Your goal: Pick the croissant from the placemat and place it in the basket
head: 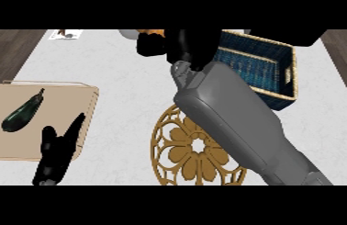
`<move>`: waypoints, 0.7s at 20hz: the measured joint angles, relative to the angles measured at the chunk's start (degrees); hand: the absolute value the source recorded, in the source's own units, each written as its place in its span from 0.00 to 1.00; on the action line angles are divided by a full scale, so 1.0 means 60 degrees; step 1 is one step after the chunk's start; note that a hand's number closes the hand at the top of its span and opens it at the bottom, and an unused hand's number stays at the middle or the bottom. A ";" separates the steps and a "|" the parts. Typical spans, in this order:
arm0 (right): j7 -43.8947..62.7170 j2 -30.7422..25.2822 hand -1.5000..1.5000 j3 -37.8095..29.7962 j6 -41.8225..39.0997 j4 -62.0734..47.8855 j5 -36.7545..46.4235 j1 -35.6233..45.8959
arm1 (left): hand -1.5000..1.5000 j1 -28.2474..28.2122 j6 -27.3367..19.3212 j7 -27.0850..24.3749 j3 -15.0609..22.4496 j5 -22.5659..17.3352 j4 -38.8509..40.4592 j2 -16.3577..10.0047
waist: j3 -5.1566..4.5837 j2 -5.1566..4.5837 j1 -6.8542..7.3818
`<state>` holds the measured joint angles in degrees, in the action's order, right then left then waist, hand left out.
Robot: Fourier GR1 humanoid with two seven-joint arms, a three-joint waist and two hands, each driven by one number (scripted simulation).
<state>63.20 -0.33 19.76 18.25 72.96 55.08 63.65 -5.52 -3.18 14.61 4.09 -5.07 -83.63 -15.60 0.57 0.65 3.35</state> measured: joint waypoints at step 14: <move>0.0579 -0.0135 1.00 -0.2383 -0.0677 -0.1206 0.1192 0.2577 | 0.50 -0.0367 0.0060 0.0150 -0.0352 -0.0089 -0.0267 -0.0050 | 0.0027 -0.0036 -0.0438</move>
<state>66.67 -1.14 5.46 14.19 65.72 62.24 79.11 -7.72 -2.82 15.51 1.98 -5.61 -85.23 -15.90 0.73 0.44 0.73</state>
